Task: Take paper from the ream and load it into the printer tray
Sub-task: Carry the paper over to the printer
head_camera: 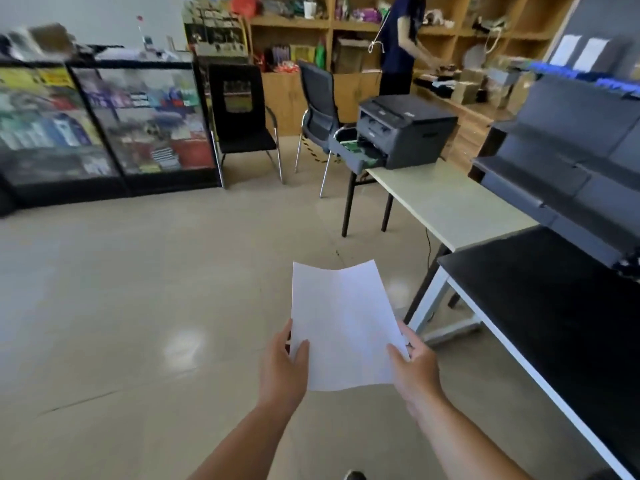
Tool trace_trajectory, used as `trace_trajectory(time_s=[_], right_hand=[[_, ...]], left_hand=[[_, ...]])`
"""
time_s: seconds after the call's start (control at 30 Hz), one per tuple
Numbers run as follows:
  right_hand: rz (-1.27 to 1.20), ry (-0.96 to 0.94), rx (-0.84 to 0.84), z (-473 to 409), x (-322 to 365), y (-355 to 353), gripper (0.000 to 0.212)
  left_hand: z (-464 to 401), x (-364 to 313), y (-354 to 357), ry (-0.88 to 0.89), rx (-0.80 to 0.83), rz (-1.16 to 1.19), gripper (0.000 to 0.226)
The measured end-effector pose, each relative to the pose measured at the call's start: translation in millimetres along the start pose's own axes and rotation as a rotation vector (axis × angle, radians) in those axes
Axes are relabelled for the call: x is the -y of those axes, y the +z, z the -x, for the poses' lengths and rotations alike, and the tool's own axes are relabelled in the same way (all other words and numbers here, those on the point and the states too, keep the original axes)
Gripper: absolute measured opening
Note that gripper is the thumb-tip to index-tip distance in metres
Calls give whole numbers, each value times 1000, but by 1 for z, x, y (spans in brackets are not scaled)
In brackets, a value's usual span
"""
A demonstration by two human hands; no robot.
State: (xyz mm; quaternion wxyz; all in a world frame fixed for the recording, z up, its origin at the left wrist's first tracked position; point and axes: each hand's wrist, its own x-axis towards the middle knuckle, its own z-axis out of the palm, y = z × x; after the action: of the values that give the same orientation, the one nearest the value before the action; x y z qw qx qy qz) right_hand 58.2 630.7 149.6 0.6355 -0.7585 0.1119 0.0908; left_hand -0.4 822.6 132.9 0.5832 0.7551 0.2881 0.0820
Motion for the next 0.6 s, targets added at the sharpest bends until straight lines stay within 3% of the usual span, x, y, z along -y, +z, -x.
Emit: trace_trajectory(time_s=[0.27, 0.6], right_hand=[[33, -22, 62, -124, 34, 51, 50], [-40, -66, 121, -300, 115, 88, 49]], left_hand=[[-123, -26, 18, -70, -80, 63, 45], [-290, -108, 62, -41, -158, 70, 46]])
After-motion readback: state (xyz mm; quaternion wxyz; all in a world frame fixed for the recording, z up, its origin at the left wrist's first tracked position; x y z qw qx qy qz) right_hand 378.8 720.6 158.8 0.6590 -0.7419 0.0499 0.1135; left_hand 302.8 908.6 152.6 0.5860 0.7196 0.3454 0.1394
